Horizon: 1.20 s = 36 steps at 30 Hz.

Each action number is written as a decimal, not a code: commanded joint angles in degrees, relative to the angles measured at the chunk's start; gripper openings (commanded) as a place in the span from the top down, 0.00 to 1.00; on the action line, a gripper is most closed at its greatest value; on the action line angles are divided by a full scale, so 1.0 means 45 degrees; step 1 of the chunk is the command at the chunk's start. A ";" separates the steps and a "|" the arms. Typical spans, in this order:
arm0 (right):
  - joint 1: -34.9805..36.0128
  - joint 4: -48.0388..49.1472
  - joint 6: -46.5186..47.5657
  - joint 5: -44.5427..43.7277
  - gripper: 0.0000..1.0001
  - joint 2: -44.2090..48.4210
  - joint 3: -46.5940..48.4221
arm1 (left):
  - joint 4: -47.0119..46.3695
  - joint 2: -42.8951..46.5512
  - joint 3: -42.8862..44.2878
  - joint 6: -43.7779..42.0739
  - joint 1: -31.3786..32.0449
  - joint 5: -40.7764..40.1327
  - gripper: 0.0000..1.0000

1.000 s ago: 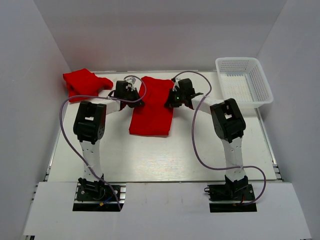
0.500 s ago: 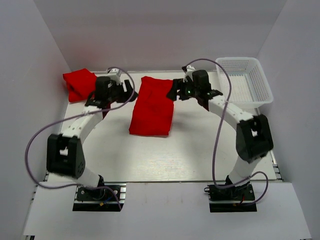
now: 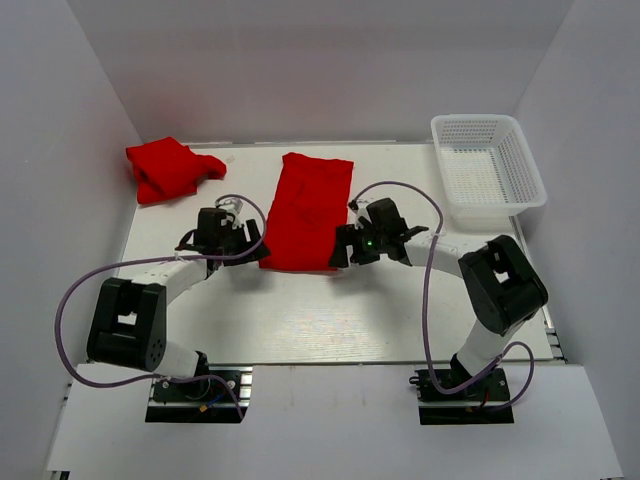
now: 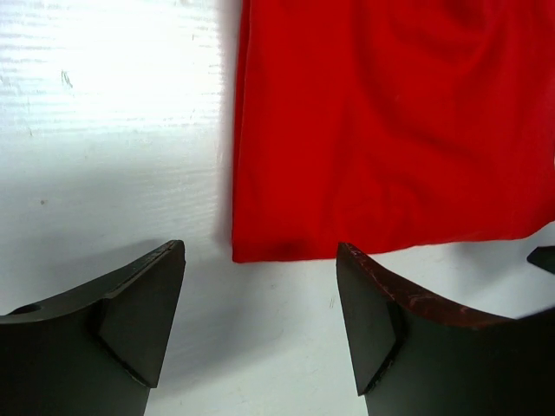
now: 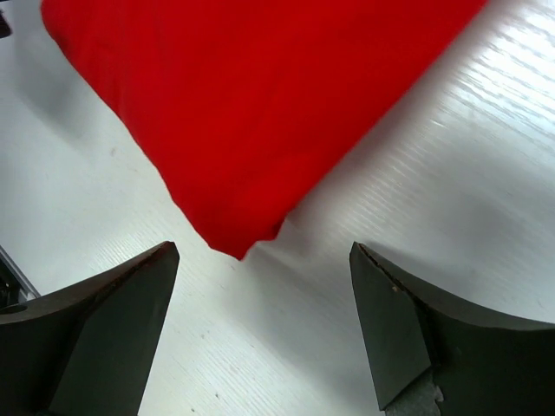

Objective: Fold and stack the t-shirts
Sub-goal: Grab one side of the 2/3 rectangular tshirt with both arms

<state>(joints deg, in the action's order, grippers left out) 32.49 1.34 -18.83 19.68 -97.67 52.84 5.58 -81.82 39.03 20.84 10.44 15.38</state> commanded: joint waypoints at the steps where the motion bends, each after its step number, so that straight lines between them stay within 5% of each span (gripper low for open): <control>1: 0.0181 0.1127 -0.0404 -0.0018 0.16 -0.0266 0.0249 | -0.1005 -0.0117 0.0058 0.0193 -0.0054 0.0039 0.21; 9: 0.0339 0.1225 -0.0737 -0.0428 0.31 -0.1128 0.0602 | -0.1611 -0.0978 0.0058 0.0310 -0.0054 0.0157 0.32; 13: 0.0397 0.1361 -0.0835 -0.0506 0.45 -0.1186 0.0446 | -0.1612 -0.1250 0.0058 0.0310 0.0101 0.0294 0.52; 17: 0.0417 0.1516 -0.1011 -0.0624 0.63 -0.1167 0.0251 | -0.1942 -0.1251 -0.0507 0.0640 0.0239 0.0780 0.73; 21: 0.0397 0.1771 -0.1148 -0.0624 0.98 -0.1012 -0.0120 | -0.2139 -0.1251 -0.0917 0.0779 0.0357 0.1288 0.94; 36: 0.0456 0.2026 -0.2085 -0.0976 1.00 0.2659 -0.4686 | -0.1300 0.2065 -0.3142 0.1559 0.1683 0.1564 1.00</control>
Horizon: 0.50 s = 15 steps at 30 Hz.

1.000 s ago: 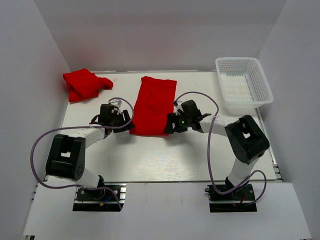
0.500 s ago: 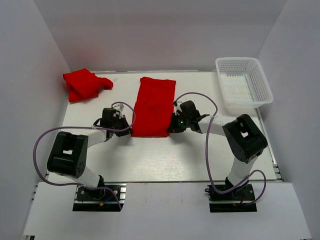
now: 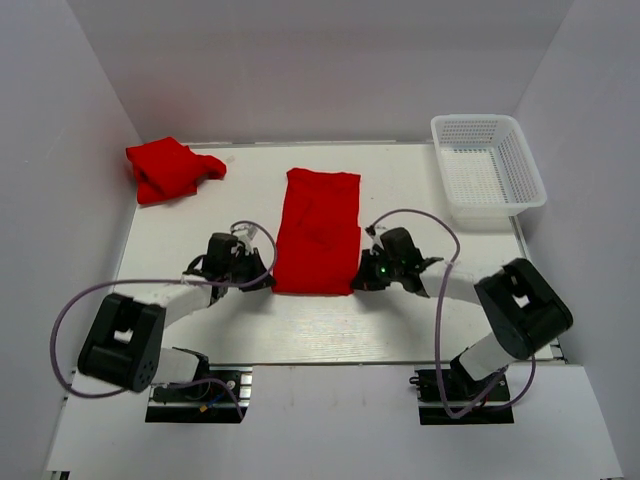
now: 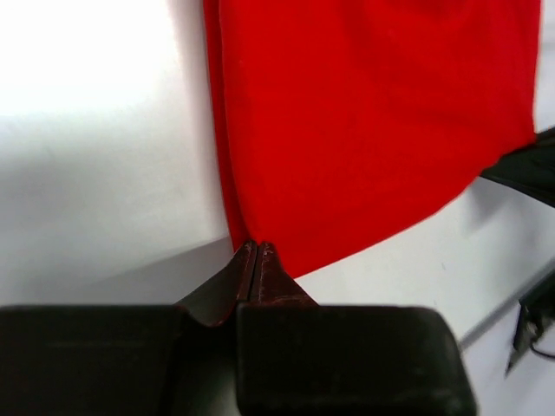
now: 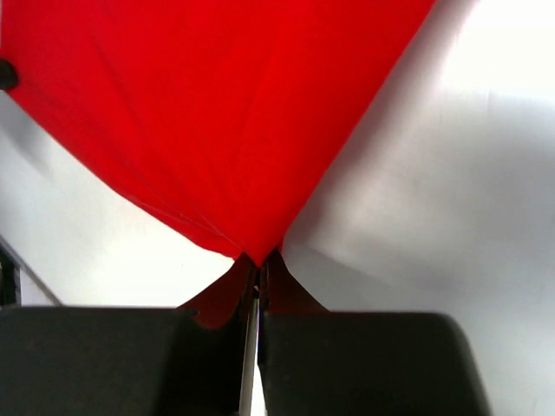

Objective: Fold and stack the t-shirts
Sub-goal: Grab one side of the 2/3 rectangular tshirt with both arms

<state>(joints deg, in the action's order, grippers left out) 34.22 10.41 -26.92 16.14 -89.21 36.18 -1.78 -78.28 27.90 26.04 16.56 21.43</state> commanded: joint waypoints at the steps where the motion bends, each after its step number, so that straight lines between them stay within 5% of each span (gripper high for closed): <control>1: 0.0169 0.0010 -0.0365 -0.0169 1.00 0.1207 -0.1222 | 0.0531 0.1611 -0.0885 0.0559 0.0325 0.0218 1.00; 7: 0.0384 -0.1060 -0.0523 -0.0734 1.00 0.3454 -0.2962 | 0.0865 0.4168 -0.2390 0.1322 0.1280 0.1016 1.00; 15: 0.0443 -0.2724 -0.0795 -0.1009 1.00 0.6384 -0.3919 | 0.1978 0.5228 -0.2976 0.1614 0.2550 0.1644 1.00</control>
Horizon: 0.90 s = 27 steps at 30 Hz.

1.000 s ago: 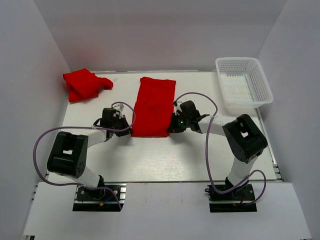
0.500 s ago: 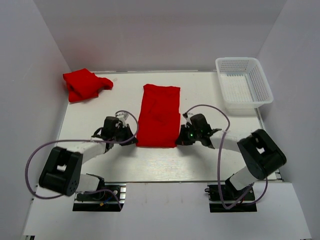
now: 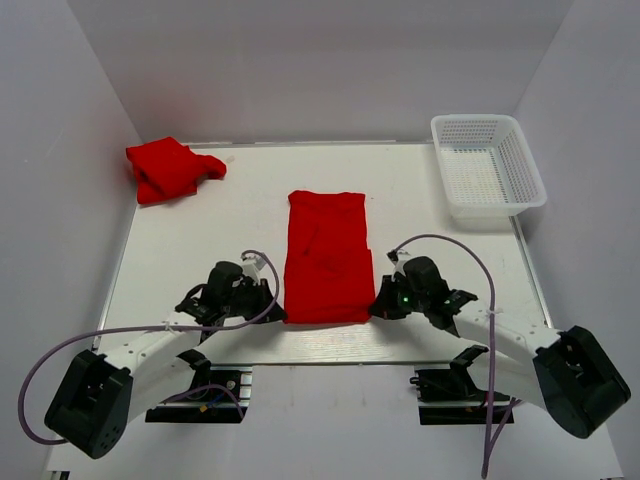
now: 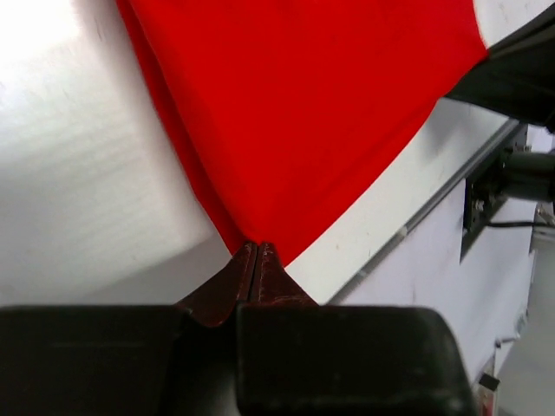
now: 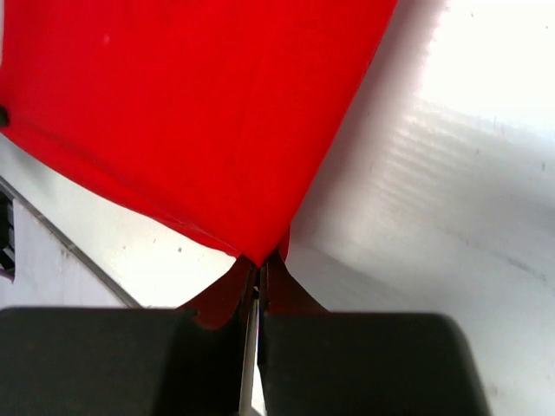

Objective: Fold and stack the t-shirts
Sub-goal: Grab one side of the 2/3 rectangular tshirt with both arms

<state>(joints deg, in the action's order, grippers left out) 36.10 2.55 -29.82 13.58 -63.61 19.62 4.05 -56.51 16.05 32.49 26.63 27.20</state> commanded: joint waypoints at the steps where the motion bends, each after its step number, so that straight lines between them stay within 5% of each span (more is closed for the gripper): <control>1: 0.0045 -0.1053 -0.0247 -0.0460 1.00 0.0873 -0.0393 | 0.1010 0.0603 -0.0345 0.0298 0.0428 0.0033 1.00; 4: 0.0103 -0.1015 -0.0344 -0.0110 1.00 0.0914 -0.0608 | 0.1362 0.0974 -0.0462 0.0299 0.0740 -0.0494 0.97; 6: 0.0181 -0.1054 -0.0345 -0.0089 0.95 0.0875 -0.0571 | 0.1365 0.0976 -0.0462 0.0299 0.0877 -0.0498 0.84; 8: 0.0240 -0.1228 -0.0286 -0.0069 0.73 0.0875 -0.0473 | 0.1073 0.0976 -0.0462 0.0299 0.1033 -0.0324 0.66; 9: 0.0240 -0.1288 -0.0267 -0.0108 0.54 0.0972 -0.0453 | 0.1072 0.0841 -0.0462 0.0299 0.1035 -0.0322 0.60; 14: 0.0318 -0.1678 -0.0228 -0.0010 0.31 0.1498 -0.0531 | 0.0915 0.0313 -0.0150 0.0182 0.1289 -0.0322 0.47; 20: 0.0338 -0.1582 -0.0247 -0.0127 0.28 0.1930 -0.0784 | 0.0331 0.0195 -0.0285 0.0415 0.1678 -0.0322 0.44; 27: 0.0396 -0.0741 -0.0384 0.0165 0.40 0.1071 -0.1097 | -0.0198 -0.0351 -0.0677 0.1001 0.2264 -0.1004 0.46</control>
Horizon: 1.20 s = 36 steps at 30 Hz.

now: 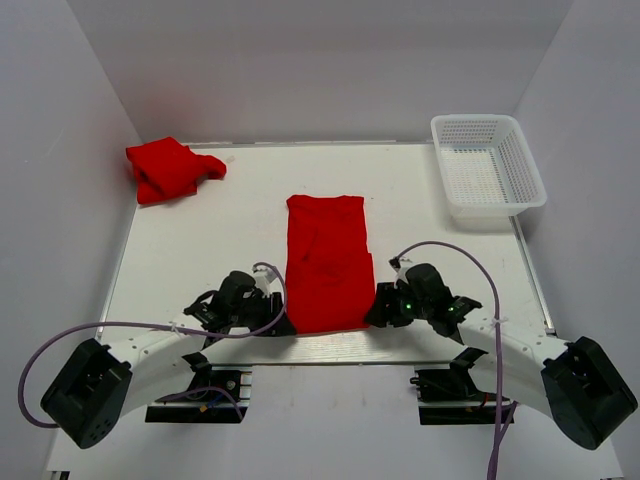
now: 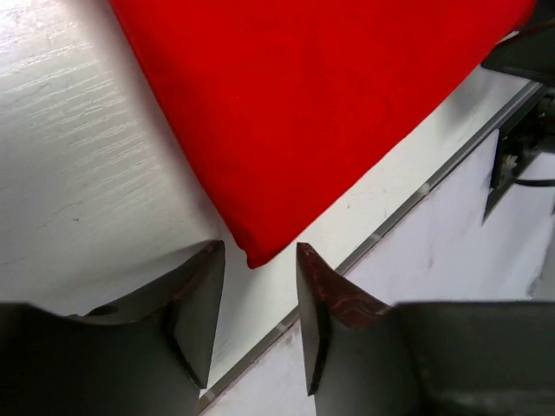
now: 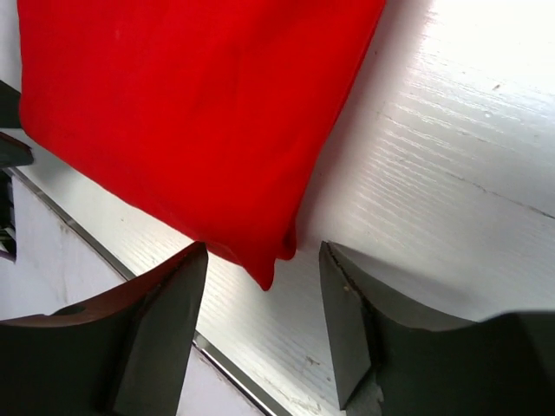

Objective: Fold and stack the t-shirts
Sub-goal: Grab one side of the 2/3 rectangular tshirt with both arms

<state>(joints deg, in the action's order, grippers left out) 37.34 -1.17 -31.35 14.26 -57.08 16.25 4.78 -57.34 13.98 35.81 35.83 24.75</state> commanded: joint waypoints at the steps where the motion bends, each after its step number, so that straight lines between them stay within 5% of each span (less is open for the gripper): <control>1: 0.0139 0.0509 -0.0044 0.0034 0.41 -0.0440 -0.0388 | -0.0358 -0.0168 -0.0215 0.0264 0.0220 -0.0462 0.53; 4: 0.0139 0.0845 -0.0123 -0.0005 0.48 -0.0577 -0.0506 | -0.0358 -0.0285 -0.0332 0.0381 0.0377 -0.1182 0.67; 10: 0.0159 0.1080 -0.0045 0.0014 0.64 -0.0928 -0.0467 | -0.0612 -0.0285 -0.0469 0.0772 0.0513 -0.1984 0.78; 14: 0.0217 0.1061 -0.0064 0.0210 0.86 -0.1085 -0.0506 | -0.0905 -0.0519 -0.0587 0.0889 0.0631 -0.1985 1.00; 15: 0.0237 0.1061 -0.0083 0.0229 0.98 -0.1085 -0.0583 | -0.0905 -0.0654 -0.0587 0.0889 0.0631 -0.1985 1.00; 29: 0.1056 -0.0185 -0.1059 0.0678 1.00 0.1782 -0.2049 | 0.0832 0.1569 -0.1270 0.1260 0.1646 -0.1848 1.00; 36: 0.1253 -0.2355 -0.0788 -0.0315 1.00 0.3268 -0.0219 | 0.3115 0.2409 0.1340 0.0871 0.1959 -0.2744 1.00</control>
<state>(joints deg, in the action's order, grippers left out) 42.83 -5.41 -35.77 15.90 -44.12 9.28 13.21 -48.49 12.99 41.10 44.38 15.97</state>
